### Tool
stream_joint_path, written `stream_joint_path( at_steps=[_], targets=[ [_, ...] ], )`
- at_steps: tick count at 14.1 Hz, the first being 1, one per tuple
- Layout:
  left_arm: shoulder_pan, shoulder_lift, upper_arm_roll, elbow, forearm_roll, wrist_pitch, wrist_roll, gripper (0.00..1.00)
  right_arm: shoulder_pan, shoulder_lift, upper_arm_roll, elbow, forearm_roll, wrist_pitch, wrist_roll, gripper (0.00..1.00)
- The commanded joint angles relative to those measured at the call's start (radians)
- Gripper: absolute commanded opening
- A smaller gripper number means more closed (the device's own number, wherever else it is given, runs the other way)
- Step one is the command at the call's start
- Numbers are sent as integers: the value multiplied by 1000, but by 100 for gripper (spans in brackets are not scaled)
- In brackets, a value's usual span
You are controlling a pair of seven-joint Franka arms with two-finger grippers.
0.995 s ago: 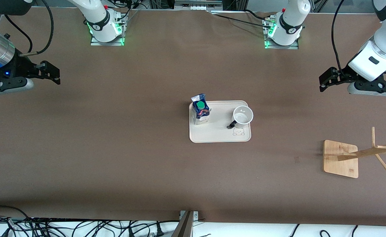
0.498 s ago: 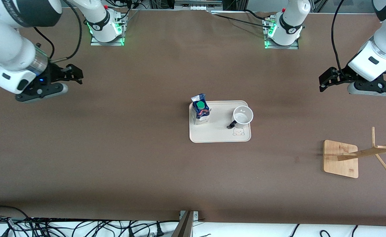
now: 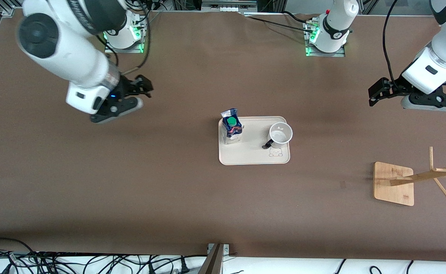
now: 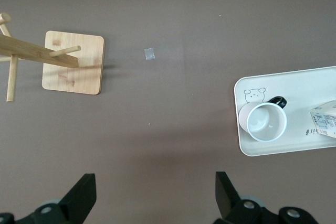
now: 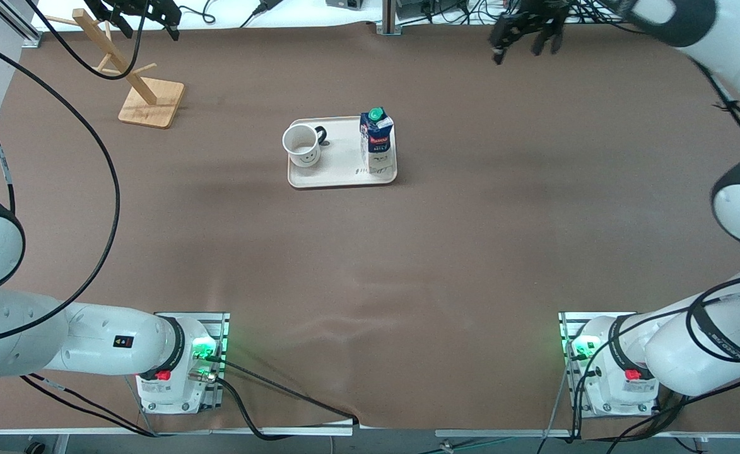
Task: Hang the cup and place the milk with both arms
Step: 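Reach the right gripper down and grasp the blue milk carton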
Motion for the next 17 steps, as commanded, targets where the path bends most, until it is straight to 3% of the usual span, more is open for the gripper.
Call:
stream_joint_path(
  at_steps=[1,4,8,17],
  targets=[
    [-5,20,-2,42,21,-28,-5,100,132,144,-10,144,11,49,120,100],
    [-3,20,-2,42,21,-28,-5,100,247,243,-13,160,-19,194,214,100],
    [-3,20,-2,42,21,-28,-5,100,322,345,-15,161,-45,348,302,100],
    [-1,20,-2,41,20,-30,-5,100,376,425,-16,163,-134,408,388,100]
  ],
)
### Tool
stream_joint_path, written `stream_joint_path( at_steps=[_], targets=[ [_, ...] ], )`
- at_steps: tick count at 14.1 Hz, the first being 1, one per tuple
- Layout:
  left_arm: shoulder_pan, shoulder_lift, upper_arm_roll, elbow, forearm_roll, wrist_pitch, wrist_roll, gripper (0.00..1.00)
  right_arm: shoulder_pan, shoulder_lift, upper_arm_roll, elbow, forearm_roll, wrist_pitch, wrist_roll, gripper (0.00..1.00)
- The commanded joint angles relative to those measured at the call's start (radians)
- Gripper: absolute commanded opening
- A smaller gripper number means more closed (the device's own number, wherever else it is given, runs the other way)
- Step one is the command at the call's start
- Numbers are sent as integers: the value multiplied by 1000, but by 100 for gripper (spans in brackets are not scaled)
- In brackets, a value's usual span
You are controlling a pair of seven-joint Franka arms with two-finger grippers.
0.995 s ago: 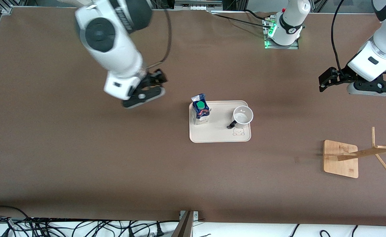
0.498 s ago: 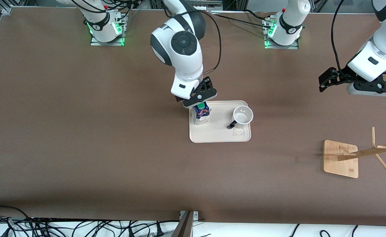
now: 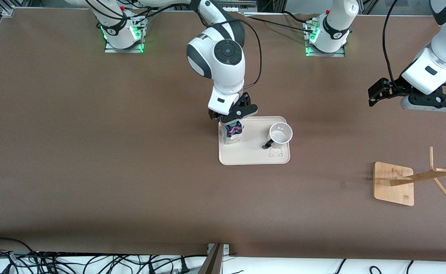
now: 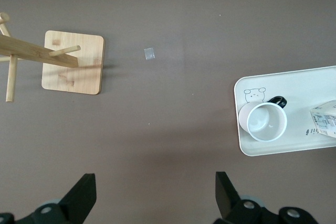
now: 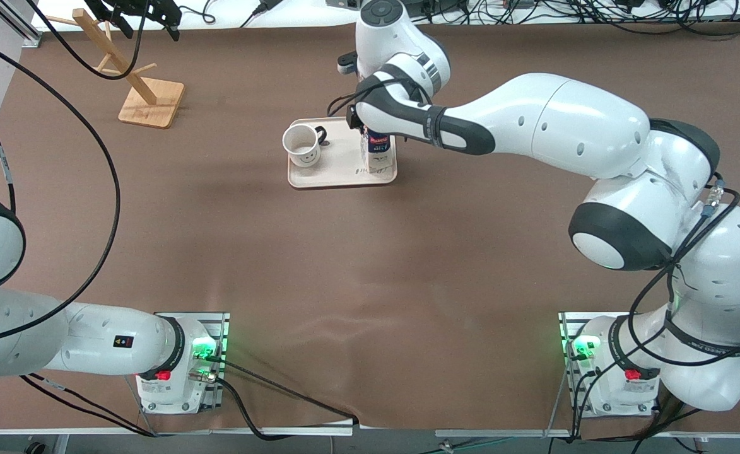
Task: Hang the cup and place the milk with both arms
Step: 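Reach the right gripper down and grasp the blue milk carton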
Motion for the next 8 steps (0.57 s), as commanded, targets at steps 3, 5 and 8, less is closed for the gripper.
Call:
stream_joint_path(
  at_steps=[3,5,8],
  targets=[
    [-2,18,-1,40,18,-29,-8,100,15,40,-15,28,-22,17,28,89],
    [-2,18,-1,41,17,-29,-13,100,10,37,-17,30,-17,16,29,58],
    [-2,18,-1,40,20,-41,-5,100,4,29,-20,30,-14,5,25,32]
  ],
)
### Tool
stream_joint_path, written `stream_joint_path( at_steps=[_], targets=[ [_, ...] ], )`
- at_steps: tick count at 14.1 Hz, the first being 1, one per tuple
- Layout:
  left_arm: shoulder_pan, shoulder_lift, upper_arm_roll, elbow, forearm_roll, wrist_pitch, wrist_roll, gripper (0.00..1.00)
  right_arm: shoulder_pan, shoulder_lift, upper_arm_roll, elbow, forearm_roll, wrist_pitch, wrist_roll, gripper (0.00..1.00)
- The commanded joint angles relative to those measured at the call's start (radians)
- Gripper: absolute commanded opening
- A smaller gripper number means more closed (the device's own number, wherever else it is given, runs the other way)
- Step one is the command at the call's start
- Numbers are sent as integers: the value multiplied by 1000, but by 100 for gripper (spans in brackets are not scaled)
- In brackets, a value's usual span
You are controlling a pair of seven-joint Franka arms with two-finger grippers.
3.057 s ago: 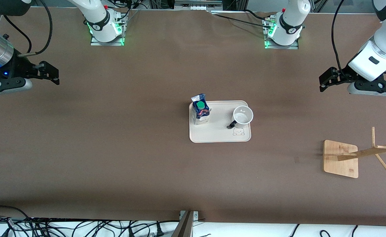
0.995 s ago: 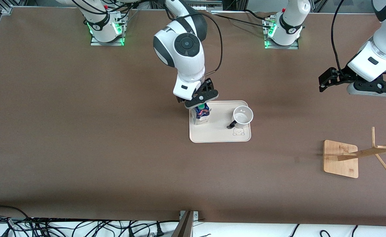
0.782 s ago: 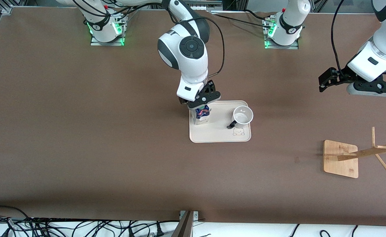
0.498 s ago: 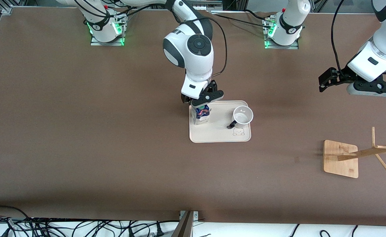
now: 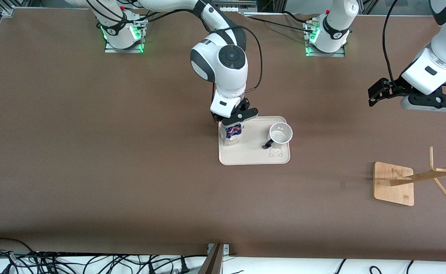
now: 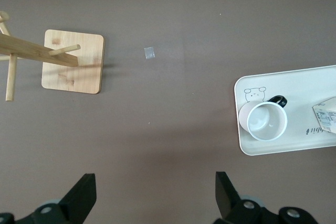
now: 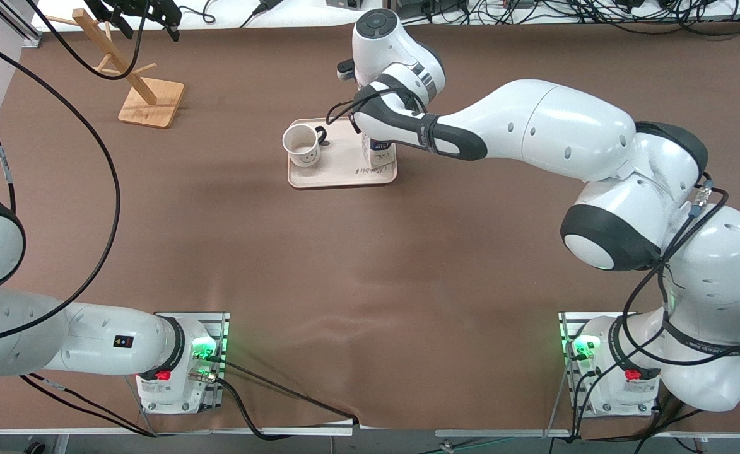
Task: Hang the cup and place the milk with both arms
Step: 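Reach the right gripper down and grasp the blue milk carton, then carry the carton off the tray while the left gripper reaches the mug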
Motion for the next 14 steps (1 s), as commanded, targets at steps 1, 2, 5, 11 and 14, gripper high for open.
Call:
stream_joint_path(
  at_steps=[1,2,5,11,14],
  targets=[
    [-2,18,-1,40,20,-42,-2,100,-3,-7,-7,20,-5,-24,12,32],
    [-3,18,-1,41,21,-42,-3,100,-4,-18,-12,20,-3,-44,9,32],
    [-5,18,-1,41,21,-48,-3,100,-62,-76,-9,20,18,-100,-8,32],
    [0,62,-34,43,15,-81,-17,100,-324,-190,-14,8,171,-263,-344,35],
    [-19,108,-38,86,6,-81,1,100,-481,-233,-18,-54,234,-320,-541,35]
  ],
)
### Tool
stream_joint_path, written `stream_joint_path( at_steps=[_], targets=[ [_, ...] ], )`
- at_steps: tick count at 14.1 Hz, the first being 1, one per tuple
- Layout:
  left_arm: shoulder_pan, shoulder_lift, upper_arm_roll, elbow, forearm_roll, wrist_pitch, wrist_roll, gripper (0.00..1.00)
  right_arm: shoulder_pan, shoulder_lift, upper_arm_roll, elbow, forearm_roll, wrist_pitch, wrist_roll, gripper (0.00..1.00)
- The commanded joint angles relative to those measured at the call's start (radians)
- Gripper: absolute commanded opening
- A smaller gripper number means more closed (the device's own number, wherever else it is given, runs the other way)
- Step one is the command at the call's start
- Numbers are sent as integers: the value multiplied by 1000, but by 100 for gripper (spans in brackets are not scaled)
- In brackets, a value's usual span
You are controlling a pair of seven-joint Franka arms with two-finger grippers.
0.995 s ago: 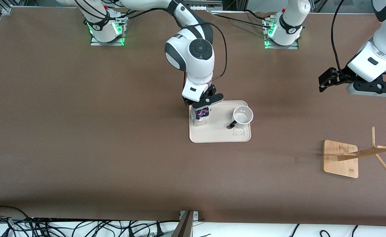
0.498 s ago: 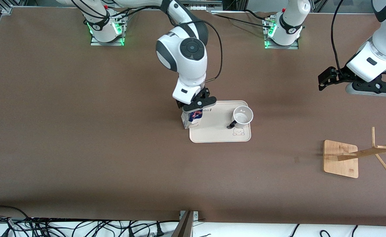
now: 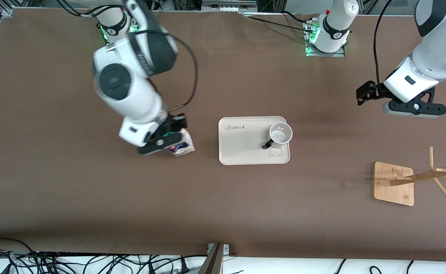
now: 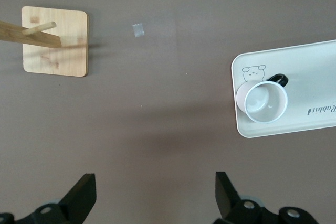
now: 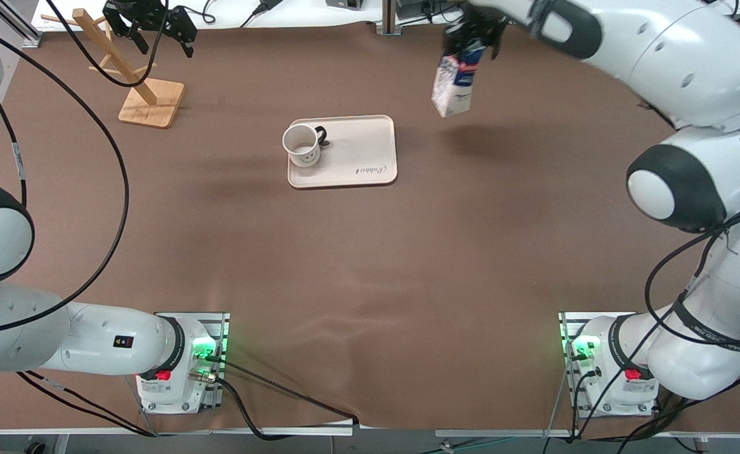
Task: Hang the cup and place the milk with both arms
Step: 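Carry the carton off the tray while the left gripper reaches the mug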
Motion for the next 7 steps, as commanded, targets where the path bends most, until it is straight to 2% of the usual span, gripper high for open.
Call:
stream_joint_path(
  at_steps=[1,4,7],
  targets=[
    [-27,88,-18,107,-3,-45,41,100,-124,-57,2,-105,40,-17,-175,35],
    [-116,160,-61,116,5,-44,176,100,-185,-61,-68,-215,47,6,-309,35],
    [-226,257,-61,112,14,-4,210,100,-186,-69,-125,-302,48,75,-314,36]
  ],
)
